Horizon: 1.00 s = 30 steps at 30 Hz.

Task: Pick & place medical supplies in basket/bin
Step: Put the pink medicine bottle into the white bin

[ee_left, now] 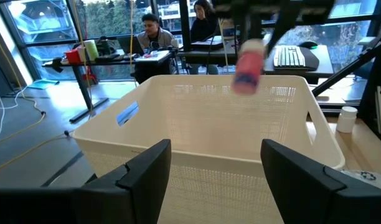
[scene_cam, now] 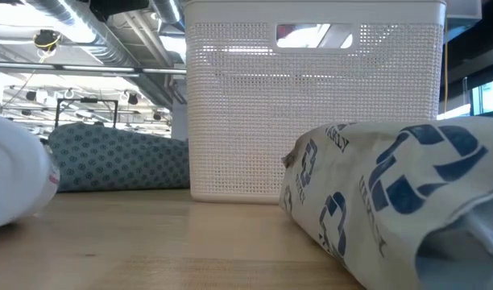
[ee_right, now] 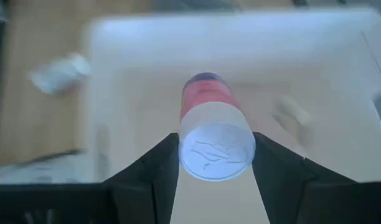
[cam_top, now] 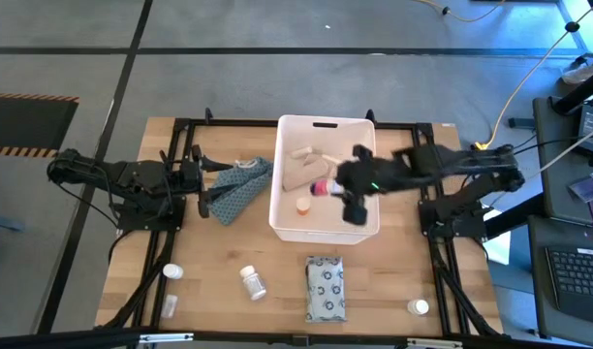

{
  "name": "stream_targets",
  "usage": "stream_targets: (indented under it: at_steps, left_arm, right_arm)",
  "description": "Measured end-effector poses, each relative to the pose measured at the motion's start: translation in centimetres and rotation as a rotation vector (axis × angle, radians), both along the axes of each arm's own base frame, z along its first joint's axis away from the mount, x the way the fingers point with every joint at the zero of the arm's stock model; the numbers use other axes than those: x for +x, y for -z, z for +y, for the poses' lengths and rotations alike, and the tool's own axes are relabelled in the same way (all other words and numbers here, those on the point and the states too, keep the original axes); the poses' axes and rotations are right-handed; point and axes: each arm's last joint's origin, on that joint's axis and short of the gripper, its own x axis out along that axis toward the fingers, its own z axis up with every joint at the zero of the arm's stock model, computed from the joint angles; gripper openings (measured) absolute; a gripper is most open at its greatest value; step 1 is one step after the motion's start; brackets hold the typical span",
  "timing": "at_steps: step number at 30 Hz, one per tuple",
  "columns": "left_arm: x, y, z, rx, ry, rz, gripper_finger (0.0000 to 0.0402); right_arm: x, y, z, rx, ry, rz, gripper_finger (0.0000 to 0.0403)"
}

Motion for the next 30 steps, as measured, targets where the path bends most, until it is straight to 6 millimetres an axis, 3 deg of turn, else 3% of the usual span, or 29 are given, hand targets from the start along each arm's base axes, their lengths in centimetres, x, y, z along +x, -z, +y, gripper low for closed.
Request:
stream_targets:
  at_steps: [8, 11, 19, 23, 30]
  left_arm:
    - [0.0, 0.0, 0.0, 0.028, 0.003, 0.008, 0.0242]
    - [0.0, 0.0, 0.0, 0.028, 0.003, 0.009, 0.0242]
    - [0.0, 0.0, 0.0, 0.058, 0.006, 0.017, 0.0242]
    - [0.0, 0.0, 0.0, 0.058, 0.006, 0.017, 0.0242]
    - [0.0, 0.0, 0.0, 0.058, 0.006, 0.017, 0.0242]
  right_arm:
    - [4.6, 6.1, -5.0, -0.018, 0.046, 0.292, 0.0176]
    - [6.3, 8.9, -5.5, 0.066, -0.019, 0.391, 0.0176]
    - [8.6, 15.6, -5.5, 0.08, -0.082, 0.681, 0.0176]
    - [9.1, 17.0, -5.6, 0.074, -0.105, 0.717, 0.0176]
    - [9.3, 16.9, -5.6, 0.084, -0.069, 0.685, 0.0179]
